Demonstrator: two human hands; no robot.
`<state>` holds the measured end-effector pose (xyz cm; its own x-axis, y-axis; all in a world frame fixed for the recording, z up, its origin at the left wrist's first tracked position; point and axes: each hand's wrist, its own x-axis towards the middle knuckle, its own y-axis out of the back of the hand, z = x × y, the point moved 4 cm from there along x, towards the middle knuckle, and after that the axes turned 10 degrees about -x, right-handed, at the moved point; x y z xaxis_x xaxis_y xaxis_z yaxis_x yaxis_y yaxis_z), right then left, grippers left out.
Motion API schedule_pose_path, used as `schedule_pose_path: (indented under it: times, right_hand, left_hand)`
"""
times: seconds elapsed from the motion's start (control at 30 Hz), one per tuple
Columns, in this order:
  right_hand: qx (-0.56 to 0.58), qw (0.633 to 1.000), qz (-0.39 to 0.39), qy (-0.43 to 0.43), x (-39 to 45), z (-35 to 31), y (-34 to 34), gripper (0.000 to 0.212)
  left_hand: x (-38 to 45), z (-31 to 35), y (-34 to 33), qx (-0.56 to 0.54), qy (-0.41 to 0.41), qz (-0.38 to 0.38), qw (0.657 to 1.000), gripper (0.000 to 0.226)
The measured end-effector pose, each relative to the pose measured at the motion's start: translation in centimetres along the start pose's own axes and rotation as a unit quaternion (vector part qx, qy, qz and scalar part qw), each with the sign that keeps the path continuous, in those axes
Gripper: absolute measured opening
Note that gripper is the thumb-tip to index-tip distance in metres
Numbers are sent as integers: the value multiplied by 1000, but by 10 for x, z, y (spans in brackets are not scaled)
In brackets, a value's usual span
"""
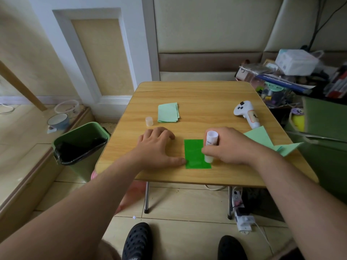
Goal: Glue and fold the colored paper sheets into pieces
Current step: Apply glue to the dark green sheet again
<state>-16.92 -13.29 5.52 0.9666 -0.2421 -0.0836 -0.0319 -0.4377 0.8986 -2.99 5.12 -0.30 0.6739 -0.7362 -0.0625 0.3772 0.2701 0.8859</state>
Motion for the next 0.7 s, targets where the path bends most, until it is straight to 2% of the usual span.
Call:
schedule_pose_path:
  times: [0.13, 0.2, 0.47, 0.7]
  right_hand:
    - [48, 998, 30, 34, 3, -21, -6, 18]
    - [48, 997, 18, 49, 4, -30, -15, 20]
    - [-3, 999, -32, 44, 7, -21, -23, 20]
    - [-44, 999, -6, 0, 7, 2, -6, 23]
  left_hand:
    - [4, -1, 2, -38, 22, 16, 999, 50]
    - [5, -1, 2, -40, 23, 17, 999, 43]
    - [5, -1, -1, -27, 21, 29, 999, 45]
    - [5, -2, -1, -13, 11, 24, 1000, 49]
